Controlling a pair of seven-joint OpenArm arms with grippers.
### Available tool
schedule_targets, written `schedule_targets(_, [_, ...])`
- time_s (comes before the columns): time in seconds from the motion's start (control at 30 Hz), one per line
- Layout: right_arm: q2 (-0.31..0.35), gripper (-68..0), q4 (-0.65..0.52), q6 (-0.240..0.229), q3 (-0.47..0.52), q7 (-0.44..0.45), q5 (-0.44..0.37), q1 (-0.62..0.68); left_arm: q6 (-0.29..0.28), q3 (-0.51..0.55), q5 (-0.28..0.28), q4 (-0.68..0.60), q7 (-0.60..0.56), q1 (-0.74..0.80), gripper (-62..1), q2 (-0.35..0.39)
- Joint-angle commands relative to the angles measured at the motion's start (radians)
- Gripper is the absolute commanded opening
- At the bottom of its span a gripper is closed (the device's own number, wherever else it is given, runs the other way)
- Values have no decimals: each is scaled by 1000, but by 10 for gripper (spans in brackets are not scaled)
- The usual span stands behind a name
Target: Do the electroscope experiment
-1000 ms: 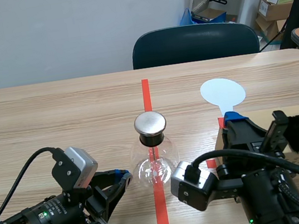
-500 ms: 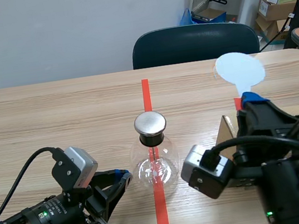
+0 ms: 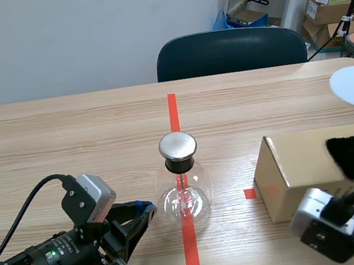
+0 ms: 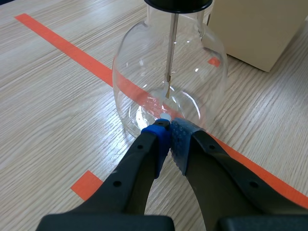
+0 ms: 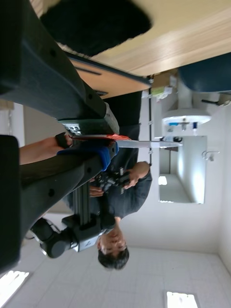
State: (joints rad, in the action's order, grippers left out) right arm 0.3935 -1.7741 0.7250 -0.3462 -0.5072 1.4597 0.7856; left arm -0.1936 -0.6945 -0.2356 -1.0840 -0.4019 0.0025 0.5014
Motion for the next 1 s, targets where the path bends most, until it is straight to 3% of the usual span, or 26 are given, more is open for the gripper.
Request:
schedule_targets(0.0, [3,-657,-8,58,23,11,-8,-1,-3,-2,-6,-11,-18,-6,-567,-2])
schedule_targets(0.1, [3,-657,-10,58,72,56,-76,-1,-3,-2,-6,-11,-18,-6,-567,-2])
schedule_targets(0.27, [14,-658,-10,58,161,216,-216,5,-3,-2,-6,-11,-17,-5,-561,4])
schedule_targets(0.4, [13,-658,-9,58,241,378,-341,7,-14,-2,-14,-11,-37,-3,-465,50])
schedule_targets(0.57, [14,-657,-2,58,302,522,-439,7,-121,-2,-90,-24,-130,15,-366,148])
schedule_targets(0.8, [14,-657,35,58,341,622,-511,20,-224,-2,-199,-101,-281,102,-348,307])
schedule_targets(0.97, [0,-656,127,58,349,711,-553,9,-274,-2,-203,-167,-388,190,-321,405])
